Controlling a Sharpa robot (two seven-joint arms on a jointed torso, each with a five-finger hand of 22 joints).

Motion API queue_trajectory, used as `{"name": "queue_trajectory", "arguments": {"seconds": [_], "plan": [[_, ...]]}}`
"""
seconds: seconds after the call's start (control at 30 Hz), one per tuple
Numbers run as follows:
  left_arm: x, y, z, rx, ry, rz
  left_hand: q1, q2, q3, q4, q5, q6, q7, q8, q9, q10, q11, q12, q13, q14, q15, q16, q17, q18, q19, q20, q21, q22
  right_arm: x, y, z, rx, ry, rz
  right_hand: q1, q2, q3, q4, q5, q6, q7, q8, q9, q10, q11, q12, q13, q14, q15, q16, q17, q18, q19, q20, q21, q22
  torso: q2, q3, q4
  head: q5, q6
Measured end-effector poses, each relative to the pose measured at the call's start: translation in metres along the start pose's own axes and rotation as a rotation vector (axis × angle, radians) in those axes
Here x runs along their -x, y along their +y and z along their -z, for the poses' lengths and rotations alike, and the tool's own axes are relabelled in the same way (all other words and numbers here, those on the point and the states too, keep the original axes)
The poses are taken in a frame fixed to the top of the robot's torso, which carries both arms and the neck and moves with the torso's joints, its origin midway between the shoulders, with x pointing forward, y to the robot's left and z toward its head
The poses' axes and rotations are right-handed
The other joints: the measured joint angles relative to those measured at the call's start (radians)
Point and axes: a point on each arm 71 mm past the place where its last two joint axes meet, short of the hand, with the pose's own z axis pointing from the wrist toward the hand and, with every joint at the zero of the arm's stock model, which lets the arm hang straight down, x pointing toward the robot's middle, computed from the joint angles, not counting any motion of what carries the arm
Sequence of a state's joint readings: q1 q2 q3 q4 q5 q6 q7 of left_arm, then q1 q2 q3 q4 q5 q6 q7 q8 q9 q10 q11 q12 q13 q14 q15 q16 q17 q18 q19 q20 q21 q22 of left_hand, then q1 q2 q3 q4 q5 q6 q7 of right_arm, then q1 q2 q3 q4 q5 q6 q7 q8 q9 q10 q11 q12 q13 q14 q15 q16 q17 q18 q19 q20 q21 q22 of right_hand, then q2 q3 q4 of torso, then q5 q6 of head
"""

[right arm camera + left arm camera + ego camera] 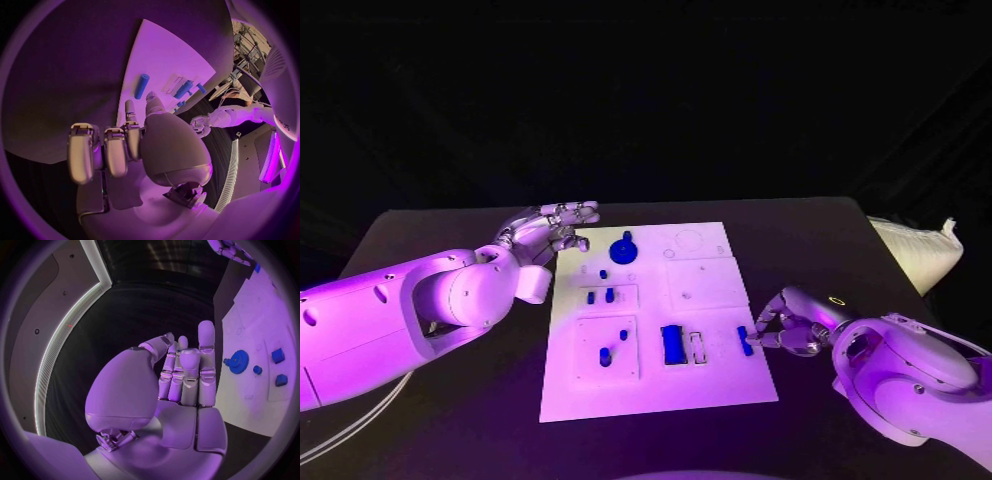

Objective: Assemble the parts on the task board

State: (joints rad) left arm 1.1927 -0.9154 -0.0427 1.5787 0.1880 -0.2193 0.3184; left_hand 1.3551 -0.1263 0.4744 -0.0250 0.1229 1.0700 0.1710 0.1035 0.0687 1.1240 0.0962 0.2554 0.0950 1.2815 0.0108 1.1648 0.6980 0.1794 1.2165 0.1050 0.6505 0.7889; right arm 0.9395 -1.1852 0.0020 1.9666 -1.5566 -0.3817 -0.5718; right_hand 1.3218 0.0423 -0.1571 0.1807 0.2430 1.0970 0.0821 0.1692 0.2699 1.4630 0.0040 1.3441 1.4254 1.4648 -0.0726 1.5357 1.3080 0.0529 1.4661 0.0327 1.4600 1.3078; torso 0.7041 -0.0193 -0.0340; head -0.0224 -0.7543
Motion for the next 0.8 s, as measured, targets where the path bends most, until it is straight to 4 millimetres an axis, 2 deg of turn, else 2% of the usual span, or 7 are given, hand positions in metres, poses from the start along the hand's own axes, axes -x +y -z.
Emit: {"name": "queue_trajectory", "arguments": {"seconds": [0.6, 0.67, 0.8], "plan": [[0.000, 0.000, 0.000, 0.001, 0.000, 0.000, 0.000, 0.000, 0.000, 0.000, 0.000, 0.000, 0.000, 0.000, 0.000, 0.000, 0.000, 0.000, 0.000, 0.000, 0.000, 0.000, 0.000, 0.000, 0.000, 0.000, 0.000, 0.000, -0.015, 0.010, -0.012, 0.029, 0.026, 0.064, 0.000, 0.000, 0.009, -0.009, -0.019, 0.016, -0.009, -0.003, -0.003, -0.002, 0.002, -0.002, 0.000, 0.000, 0.000, 0.000, 0.000, 0.000, 0.000, 0.000, 0.004, 0.000, 0.001, -0.0006, -0.0006, 0.010, -0.005], [0.000, 0.000, 0.000, 0.001, 0.000, 0.000, 0.000, 0.000, 0.000, 0.000, 0.000, 0.000, 0.000, 0.000, 0.000, 0.000, 0.000, 0.000, 0.000, 0.000, 0.000, 0.000, 0.000, 0.000, 0.000, 0.000, 0.000, -0.001, -0.015, 0.011, -0.013, 0.032, 0.024, 0.071, 0.001, 0.001, 0.014, -0.013, -0.031, 0.018, -0.010, -0.005, -0.003, -0.002, 0.002, -0.002, 0.000, 0.000, 0.000, 0.000, 0.000, 0.000, 0.000, 0.000, 0.004, 0.000, 0.000, -0.0009, -0.0006, 0.011, -0.006], [0.001, 0.000, 0.000, 0.002, 0.000, 0.000, 0.000, 0.000, 0.000, 0.000, 0.000, 0.000, 0.000, 0.002, 0.000, -0.002, 0.002, 0.000, 0.000, 0.000, 0.000, 0.000, 0.000, 0.000, 0.000, 0.000, 0.000, -0.001, -0.016, 0.014, -0.017, 0.044, 0.018, 0.092, 0.029, 0.005, 0.040, -0.022, -0.101, 0.021, -0.010, -0.015, -0.009, -0.002, 0.002, -0.002, 0.029, 0.001, 0.002, 0.000, 0.000, 0.000, 0.000, 0.000, 0.004, 0.000, 0.000, -0.0009, -0.0006, 0.014, -0.007]]}}
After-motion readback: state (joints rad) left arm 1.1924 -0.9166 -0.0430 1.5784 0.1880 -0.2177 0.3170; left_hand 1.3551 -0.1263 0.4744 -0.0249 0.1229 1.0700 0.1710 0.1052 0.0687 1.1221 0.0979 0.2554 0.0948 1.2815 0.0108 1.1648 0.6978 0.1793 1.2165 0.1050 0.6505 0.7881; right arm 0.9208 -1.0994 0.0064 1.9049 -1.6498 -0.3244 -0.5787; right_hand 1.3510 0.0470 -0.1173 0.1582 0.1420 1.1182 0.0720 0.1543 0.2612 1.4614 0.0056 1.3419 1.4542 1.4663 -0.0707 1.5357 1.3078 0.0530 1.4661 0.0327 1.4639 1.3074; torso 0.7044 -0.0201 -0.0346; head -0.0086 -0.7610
